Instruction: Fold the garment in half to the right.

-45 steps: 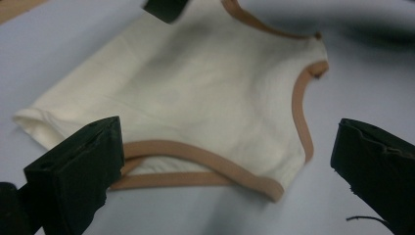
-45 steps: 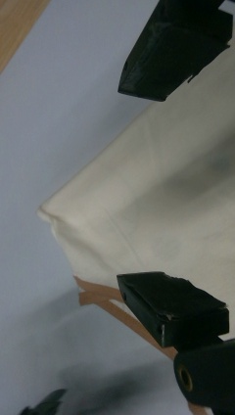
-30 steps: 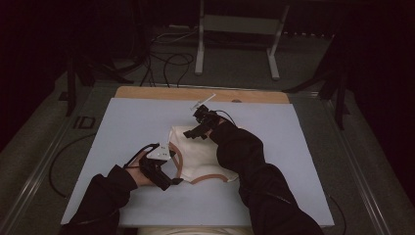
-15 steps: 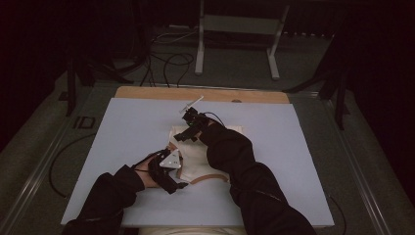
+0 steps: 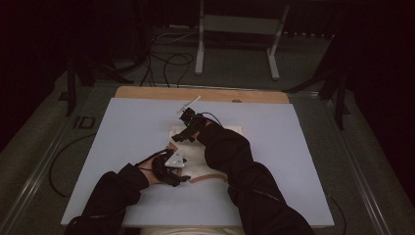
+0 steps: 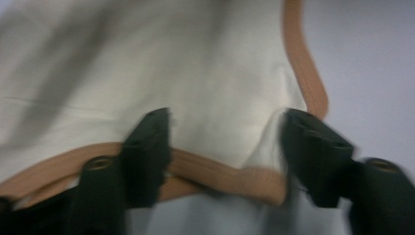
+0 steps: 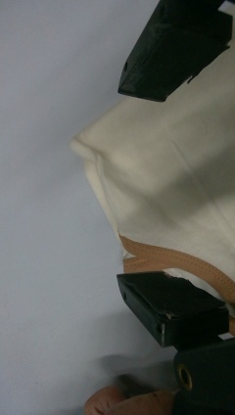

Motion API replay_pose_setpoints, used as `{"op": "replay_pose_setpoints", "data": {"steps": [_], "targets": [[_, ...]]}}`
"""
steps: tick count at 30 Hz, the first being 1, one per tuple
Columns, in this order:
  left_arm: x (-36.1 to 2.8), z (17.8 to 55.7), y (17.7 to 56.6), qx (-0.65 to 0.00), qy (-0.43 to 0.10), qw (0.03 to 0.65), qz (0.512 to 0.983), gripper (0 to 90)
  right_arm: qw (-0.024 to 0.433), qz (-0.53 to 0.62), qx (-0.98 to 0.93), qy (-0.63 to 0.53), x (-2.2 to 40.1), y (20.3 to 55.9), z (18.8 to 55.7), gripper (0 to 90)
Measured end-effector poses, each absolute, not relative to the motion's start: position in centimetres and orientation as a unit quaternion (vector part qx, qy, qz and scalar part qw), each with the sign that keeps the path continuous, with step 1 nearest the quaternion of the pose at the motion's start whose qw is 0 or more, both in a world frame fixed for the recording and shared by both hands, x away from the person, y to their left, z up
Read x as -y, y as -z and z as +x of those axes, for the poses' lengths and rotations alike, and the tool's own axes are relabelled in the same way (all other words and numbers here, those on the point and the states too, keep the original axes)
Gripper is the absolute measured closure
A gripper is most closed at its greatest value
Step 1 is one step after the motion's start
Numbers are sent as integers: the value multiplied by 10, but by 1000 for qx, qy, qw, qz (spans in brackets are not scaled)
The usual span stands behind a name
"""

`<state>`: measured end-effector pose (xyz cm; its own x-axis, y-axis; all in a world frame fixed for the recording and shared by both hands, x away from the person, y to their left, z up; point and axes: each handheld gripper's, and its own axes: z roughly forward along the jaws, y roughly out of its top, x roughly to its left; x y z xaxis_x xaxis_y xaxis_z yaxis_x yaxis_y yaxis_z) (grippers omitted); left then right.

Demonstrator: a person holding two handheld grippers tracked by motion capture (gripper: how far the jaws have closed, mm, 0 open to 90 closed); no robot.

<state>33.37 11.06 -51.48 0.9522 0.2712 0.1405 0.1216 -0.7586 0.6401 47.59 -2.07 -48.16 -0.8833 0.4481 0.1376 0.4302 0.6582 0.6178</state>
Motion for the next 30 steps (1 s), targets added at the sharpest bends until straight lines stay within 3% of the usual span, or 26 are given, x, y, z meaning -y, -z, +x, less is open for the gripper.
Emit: {"op": "replay_pose_setpoints", "data": {"steps": [7, 10, 27, 28, 29, 30], "targets": [[-106, 340, 516, -131, -147, 332, 923, 728, 21, 240, -907, -345, 19, 476, 478, 113], [-105, 339, 516, -129, -144, 333, 923, 796, 26, 239, -907, -345, 19, 473, 478, 113], [-106, 338, 514, -135, -136, 340, 921, 821, 38, 252, -898, -357, 4, 475, 492, 137], [-107, 338, 514, -133, -136, 338, 922, 821, 48, 253, -894, -366, 2, 476, 495, 263], [-107, 338, 514, -136, -135, 340, 921, 821, 48, 253, -894, -366, 2, 476, 495, 263], [-107, 338, 515, -136, -135, 341, 921, 821, 55, 257, -891, -371, 0, 477, 496, 338]]}}
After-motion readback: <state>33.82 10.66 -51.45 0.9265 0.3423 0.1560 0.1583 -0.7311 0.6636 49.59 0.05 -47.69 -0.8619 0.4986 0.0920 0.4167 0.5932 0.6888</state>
